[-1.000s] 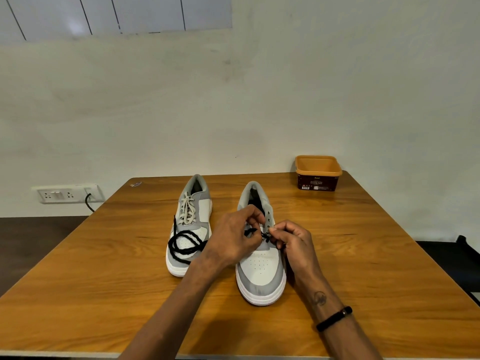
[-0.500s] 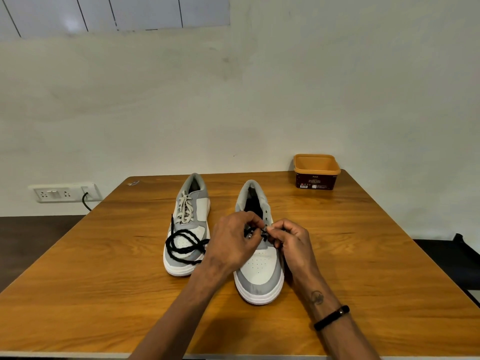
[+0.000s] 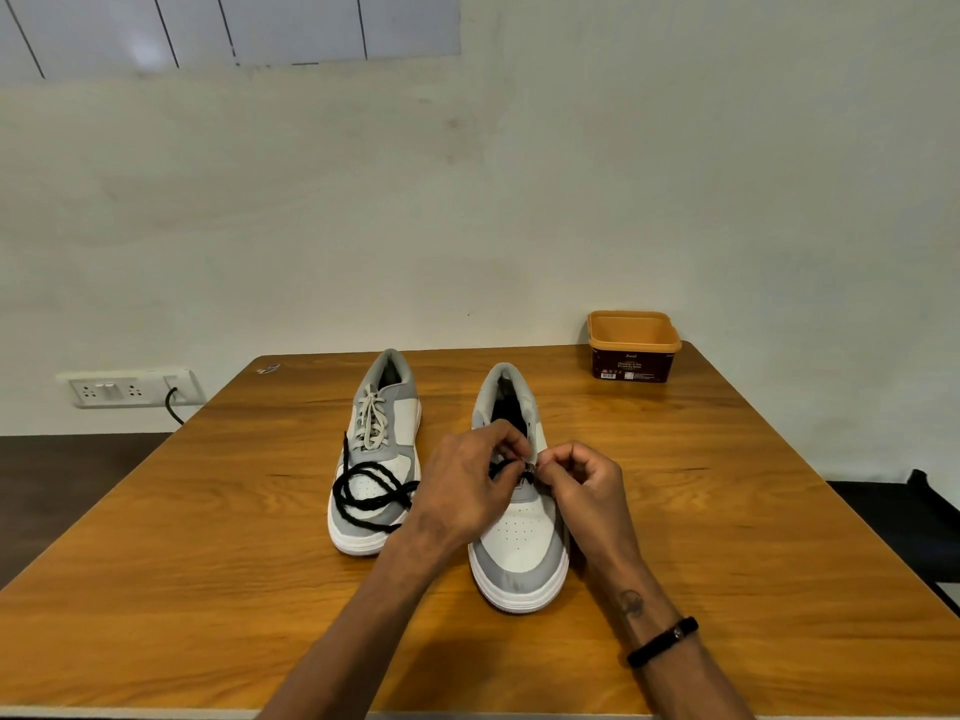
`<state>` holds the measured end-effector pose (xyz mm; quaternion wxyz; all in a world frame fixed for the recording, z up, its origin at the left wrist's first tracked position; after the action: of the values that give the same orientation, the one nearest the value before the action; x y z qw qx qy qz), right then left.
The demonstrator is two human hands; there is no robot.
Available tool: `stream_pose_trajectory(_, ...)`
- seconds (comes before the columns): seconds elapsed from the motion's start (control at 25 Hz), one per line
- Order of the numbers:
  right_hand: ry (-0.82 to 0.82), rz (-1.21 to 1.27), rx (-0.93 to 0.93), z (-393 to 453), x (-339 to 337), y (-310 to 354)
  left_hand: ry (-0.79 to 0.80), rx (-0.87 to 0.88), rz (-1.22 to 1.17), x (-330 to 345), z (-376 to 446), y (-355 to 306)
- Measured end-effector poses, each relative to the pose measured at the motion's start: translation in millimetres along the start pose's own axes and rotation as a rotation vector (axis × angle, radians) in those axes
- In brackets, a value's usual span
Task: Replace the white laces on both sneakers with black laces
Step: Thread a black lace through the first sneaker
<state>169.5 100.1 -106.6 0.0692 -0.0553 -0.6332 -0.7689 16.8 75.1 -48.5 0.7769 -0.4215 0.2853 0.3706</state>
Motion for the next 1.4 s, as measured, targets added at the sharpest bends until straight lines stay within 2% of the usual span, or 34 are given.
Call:
stream_pose_trajectory(0.24,0.023,-0.134,-0.079,-2,0,5,-0.027,0.0,-0.041,1,-6,2)
stream_pose_trajectory(0.44,0.034,-0.135,-0.099,0,-2,6,-0.041,-0.016,-0.043,1,-6,4)
stream_pose_trajectory(0.64,-0.007,-0.112,-0.041,-1,-5,-3,-0.166,0.035,0.116,1,-18,9)
stream_pose_trajectory(0.8,-0.186,0.301,0.152,4,-24,-7,-0.243,0.007,0.128,6,-27,20)
stream_pose_trajectory(0.92,-0.263,0.592,0.204,18,-43,-3,-0.263,0.017,0.086,11,-39,26)
stream_pose_trajectory(1.0,-0.271,0.628,0.194,28,-58,4,-0.285,-0.014,0.049,9,-43,28)
stream_pose_trajectory(1.08,-0.159,0.447,0.141,32,-61,13,-0.315,-0.035,0.023,7,-43,29)
stream_pose_trajectory(1.24,0.201,-0.296,-0.086,18,-28,19,-0.35,-0.003,0.021,6,-45,28)
stream_pose_trajectory(1.32,0.272,-0.462,-0.195,13,-16,17,-0.339,-0.002,0.023,8,-44,30)
stream_pose_trajectory(1.4,0.26,-0.491,-0.261,13,-15,21,-0.302,-0.005,0.03,12,-41,30)
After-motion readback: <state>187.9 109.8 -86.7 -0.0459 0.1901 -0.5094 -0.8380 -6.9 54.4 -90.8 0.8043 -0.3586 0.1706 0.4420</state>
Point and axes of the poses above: each hand's wrist, its own z-axis towards the middle knuckle, its own x-axis out of the palm, y = z × x, the point moved 6 cm from there along z, towards the middle knuckle, and after that the axes turned 7 degrees about z, right-handed, at the moved point
